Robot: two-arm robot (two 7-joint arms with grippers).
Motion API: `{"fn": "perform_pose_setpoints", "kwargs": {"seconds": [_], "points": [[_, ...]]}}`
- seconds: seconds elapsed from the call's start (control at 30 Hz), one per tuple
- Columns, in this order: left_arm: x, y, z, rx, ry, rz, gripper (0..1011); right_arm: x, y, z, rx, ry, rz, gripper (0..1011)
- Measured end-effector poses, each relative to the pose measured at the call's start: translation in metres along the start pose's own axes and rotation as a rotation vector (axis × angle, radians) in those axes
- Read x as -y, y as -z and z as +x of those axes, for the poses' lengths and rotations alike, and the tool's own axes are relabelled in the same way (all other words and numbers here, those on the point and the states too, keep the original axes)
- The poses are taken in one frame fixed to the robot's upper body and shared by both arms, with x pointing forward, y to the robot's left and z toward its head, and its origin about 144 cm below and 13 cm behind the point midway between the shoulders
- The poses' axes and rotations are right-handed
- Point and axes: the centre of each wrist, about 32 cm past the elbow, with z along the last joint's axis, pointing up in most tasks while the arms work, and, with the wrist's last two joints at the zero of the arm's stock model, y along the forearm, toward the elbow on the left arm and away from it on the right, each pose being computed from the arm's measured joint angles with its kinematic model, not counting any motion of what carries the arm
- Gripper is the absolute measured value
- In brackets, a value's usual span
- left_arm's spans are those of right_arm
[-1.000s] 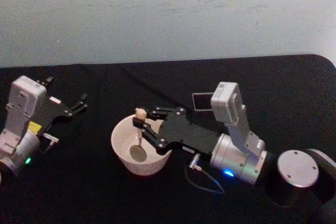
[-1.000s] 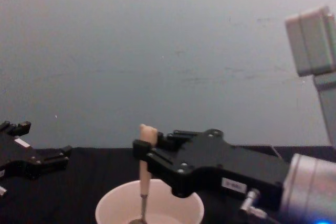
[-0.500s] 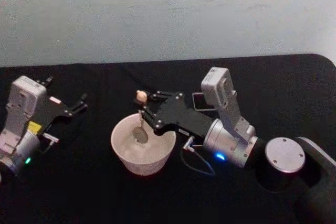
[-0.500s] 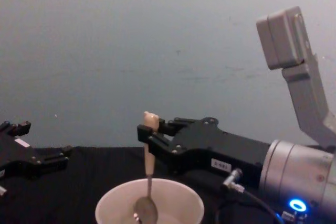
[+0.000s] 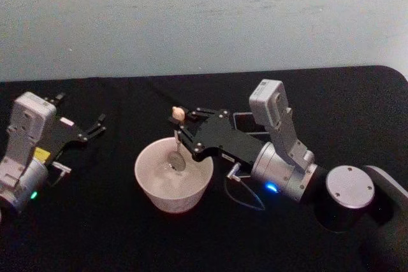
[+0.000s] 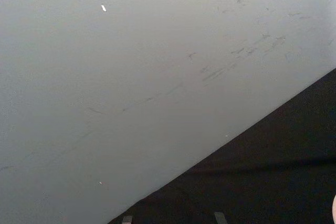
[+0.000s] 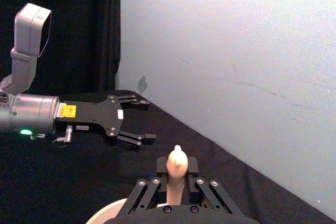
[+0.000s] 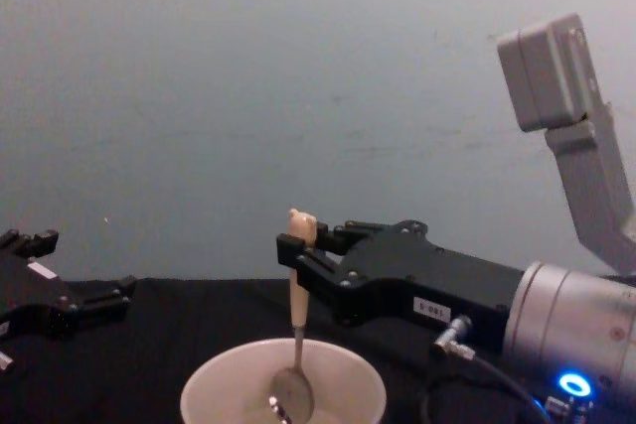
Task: Pick up the stirring spoon with one hand, stir inside the cup, then place it back in its original position.
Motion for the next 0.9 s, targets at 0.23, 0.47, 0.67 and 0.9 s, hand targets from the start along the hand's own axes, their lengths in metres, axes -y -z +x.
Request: {"fn": "perform_pose_setpoints", "kwargs": {"seconds": [0.23,0.47,0.67,0.9], "points": [[0.000,0.000,0.000,0.000,0.000,0.000,1001,0.002,-0.004,0.002,0.004,-0.001,0.011,211],[0.000,0.000,0.000,0.000,0.000,0.000,1001,0.008,-0.023,0.007,0.010,-0.001,0.074,211],[0.000,0.000,0.000,0.000,0.000,0.000,1001,0.016,-0.042,0.016,0.025,0.016,0.126,211],[0.000,0.000,0.000,0.000,0.000,0.000,1001,0.033,-0.063,0.031,0.054,0.057,0.172,211]]}}
